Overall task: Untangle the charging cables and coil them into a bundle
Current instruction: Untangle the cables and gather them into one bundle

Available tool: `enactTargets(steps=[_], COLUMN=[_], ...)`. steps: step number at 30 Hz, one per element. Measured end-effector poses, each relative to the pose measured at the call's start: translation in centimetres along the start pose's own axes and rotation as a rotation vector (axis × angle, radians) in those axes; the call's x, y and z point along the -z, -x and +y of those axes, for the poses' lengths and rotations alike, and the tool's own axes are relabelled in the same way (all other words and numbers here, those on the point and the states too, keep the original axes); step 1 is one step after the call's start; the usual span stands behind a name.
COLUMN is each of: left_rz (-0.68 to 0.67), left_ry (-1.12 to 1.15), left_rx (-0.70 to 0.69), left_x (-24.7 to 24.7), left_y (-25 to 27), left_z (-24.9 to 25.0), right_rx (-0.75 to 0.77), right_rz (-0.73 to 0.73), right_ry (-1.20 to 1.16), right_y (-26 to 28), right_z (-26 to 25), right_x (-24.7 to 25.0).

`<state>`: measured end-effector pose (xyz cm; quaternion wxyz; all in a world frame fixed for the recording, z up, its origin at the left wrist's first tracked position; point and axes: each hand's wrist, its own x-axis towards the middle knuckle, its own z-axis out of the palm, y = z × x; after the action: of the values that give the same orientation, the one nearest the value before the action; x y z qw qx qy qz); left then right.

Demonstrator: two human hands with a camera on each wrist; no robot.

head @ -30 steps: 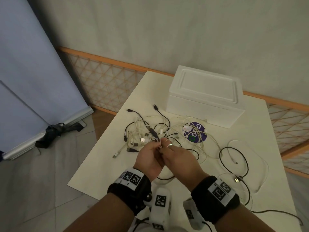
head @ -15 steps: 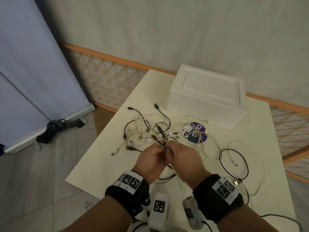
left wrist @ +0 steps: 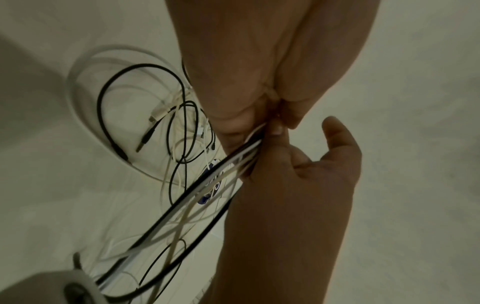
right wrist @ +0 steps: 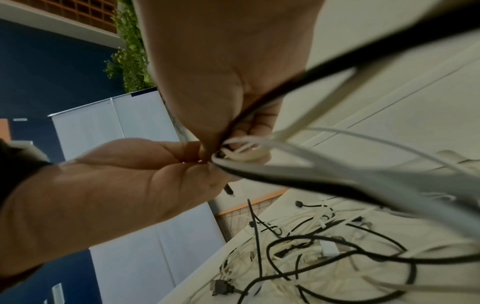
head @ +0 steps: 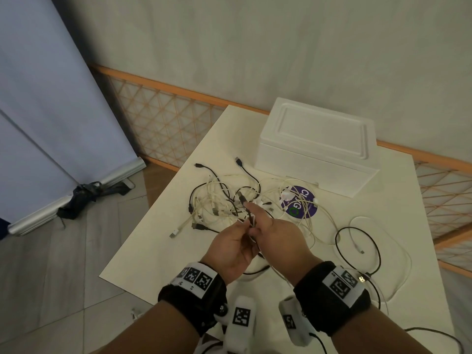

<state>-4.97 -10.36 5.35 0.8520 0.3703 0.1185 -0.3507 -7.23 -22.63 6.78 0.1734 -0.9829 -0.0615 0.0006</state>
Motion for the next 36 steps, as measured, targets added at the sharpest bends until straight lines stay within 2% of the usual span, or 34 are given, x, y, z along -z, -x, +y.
enactTargets(steps=[2,5,8,10,14,20,24,28,31,36], left_rz=[0.012,0.020,0.042,0.062,0.086,0.021,-0.005,-0.052,-0.084,-0.105], left_ry=[-0.008,-0.025,-0.088,-0.159,-0.288,-0.484,-0.579,-0.626,-0.557,-0.582], left_rx=[0.005,-0.019,-0.062,-0.084,-0.093,-0.114,-0.106,-0.062,-0.047,-0.123], left_x=[-0.1,-0.1,-0.2,-0.2,0.0,-0.6,-0.4,-0.8,-0.9,-0.4], left_y=[0.1,0.3,0.4,0.4,0.8,1.6,2.0,2.4,2.2,1.7], left_z=[0.1,0.2,0.1,-0.2,-1.1,-1.0,-1.2,-1.2,-1.0,-0.7], right_rx=[0.025,-0.018,-0.186,-0.288,-0.208,-0.201,-0.106,0.021,0.034,0.148], right_rz=[0.014,0.003,0.115,0.177,0.088,0.184,0.005,-0.115,-0.071,0.038], right_ry=[-0.001,-0.263,-0.672,-0.785,-0.562,-0.706,-0.656,-0.462,-0.479,-0.467], right_y=[0.1,0.2,0.1,-0.2,-0.7,-0.6,-1.2,-2.1,-2.8,-3.4], right_z=[-0.2,0.0,0.5,0.8,1.0,0.4,0.5,0.2,-0.1,-0.4], right_x=[0.2,0.2,-0.1,-0.2,-0.1,0.7,1.8,1.9,1.8,1.3])
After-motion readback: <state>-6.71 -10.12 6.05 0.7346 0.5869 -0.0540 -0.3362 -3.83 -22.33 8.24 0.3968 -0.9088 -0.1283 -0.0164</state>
